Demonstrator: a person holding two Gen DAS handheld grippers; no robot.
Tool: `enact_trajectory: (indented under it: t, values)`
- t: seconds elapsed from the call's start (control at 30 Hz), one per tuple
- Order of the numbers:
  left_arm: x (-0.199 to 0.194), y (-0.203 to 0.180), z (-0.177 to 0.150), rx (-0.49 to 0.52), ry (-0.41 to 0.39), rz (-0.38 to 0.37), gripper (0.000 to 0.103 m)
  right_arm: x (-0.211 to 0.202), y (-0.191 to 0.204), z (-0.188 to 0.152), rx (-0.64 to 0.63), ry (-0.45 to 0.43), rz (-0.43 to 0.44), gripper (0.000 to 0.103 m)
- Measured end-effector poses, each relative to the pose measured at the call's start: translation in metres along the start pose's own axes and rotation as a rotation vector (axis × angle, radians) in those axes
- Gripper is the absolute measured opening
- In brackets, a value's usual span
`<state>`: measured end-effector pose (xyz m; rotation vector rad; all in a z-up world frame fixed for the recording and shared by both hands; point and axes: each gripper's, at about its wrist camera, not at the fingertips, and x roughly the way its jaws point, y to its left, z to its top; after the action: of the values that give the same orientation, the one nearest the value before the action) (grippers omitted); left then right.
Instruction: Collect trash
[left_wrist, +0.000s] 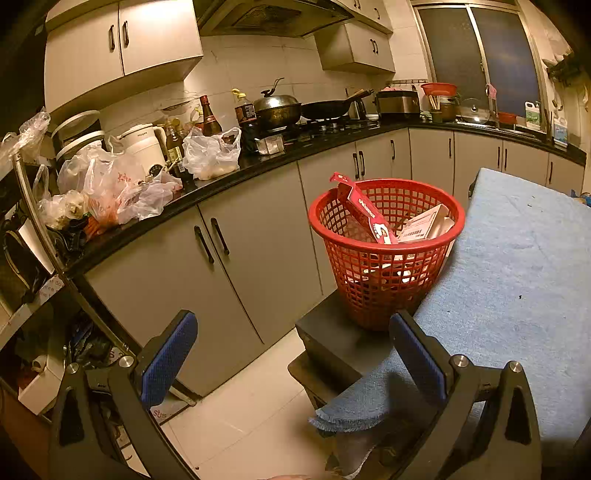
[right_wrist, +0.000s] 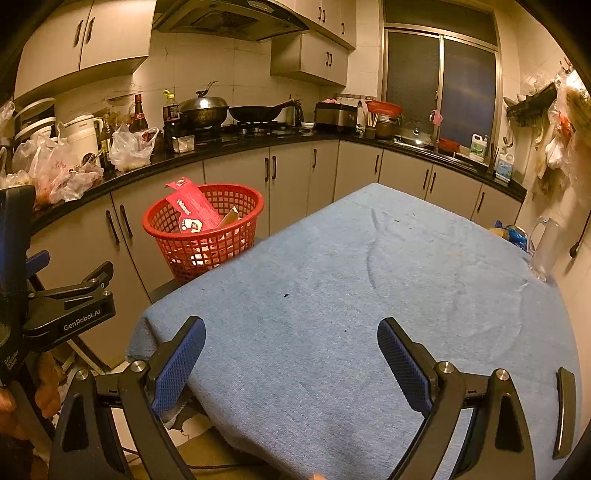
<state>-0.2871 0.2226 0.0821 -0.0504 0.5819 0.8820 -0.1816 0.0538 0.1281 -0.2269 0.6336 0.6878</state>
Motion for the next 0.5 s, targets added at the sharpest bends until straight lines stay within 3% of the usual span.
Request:
enact_trajectory:
  t: [0.5]
  values:
    - [0.0021,0.0047,0.0006,0.003,0.000,-0.011,0.103,0.0021,0.0025,-0.0016,-0.008,0.012,0.001,0.096]
